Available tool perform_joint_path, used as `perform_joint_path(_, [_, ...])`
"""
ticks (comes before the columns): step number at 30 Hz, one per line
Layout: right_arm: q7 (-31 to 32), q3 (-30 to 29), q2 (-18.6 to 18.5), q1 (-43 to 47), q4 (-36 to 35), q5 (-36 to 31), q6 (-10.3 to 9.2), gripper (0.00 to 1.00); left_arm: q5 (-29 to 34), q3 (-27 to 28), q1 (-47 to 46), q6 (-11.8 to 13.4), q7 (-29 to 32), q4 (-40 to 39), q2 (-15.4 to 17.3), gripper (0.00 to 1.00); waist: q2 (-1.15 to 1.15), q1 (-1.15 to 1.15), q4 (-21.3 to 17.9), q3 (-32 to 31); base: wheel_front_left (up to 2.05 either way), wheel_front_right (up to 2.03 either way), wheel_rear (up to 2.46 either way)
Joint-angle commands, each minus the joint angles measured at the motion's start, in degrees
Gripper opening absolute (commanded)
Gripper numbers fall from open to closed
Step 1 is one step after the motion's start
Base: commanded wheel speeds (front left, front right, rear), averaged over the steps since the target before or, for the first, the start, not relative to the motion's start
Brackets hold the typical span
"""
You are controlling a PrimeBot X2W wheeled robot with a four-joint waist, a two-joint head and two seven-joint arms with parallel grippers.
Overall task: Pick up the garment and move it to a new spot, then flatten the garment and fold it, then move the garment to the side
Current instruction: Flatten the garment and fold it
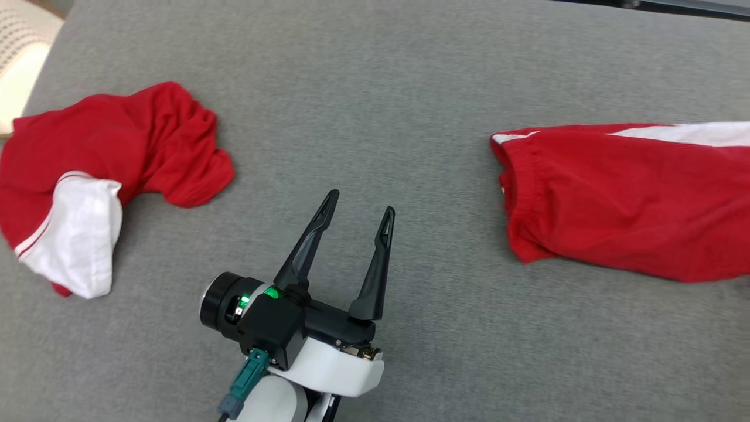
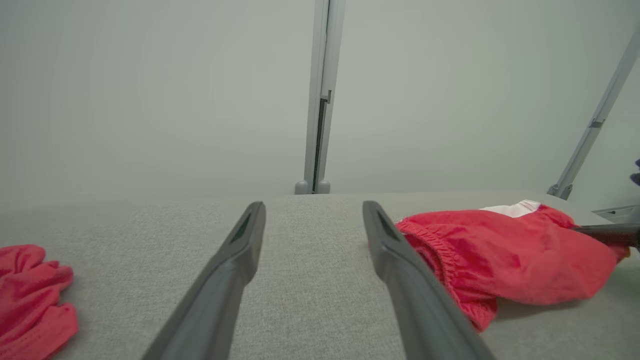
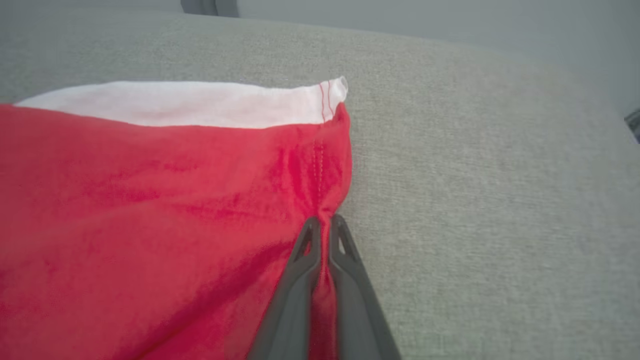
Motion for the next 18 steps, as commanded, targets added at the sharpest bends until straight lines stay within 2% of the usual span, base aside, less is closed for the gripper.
perform_joint_path(1, [-1.29, -0.99, -0.63, 1.51, -0.58, -1.33, -0.14, 0.00, 0.58, 0.68, 0.05, -0.31, -0.10, 0.03, 0.22, 1.00, 0.00, 0.00, -2.82, -0.93, 0.00, 0.00, 0.00])
perform_joint_path(6, [-3.78, -3.21, -0.70, 2.45, -1.43, -5.58, -0.14, 0.00, 1.46, 1.17, -0.70, -1.18, -0.11, 0.33, 0.23, 1.00, 0.00, 0.00, -5.07, -0.79, 0.00, 0.00, 0.00])
perform_joint_path(12, [-4.04, -3.01, 0.57, 0.20, -4.22, -9.45, -0.14, 0.00, 1.44, 1.21, -0.70, -1.50, -0.11, 1.05, 0.24, 1.00, 0.00, 0.00, -5.50, -1.34, 0.00, 0.00, 0.00])
perform_joint_path(18, [-0.78, -1.07, 1.51, -0.81, -13.36, -15.04, -0.14, 0.00, 1.18, 1.70, 0.12, -1.58, -0.11, 1.87, 0.22, 1.00, 0.00, 0.00, -5.20, -3.40, 0.00, 0.00, 0.00])
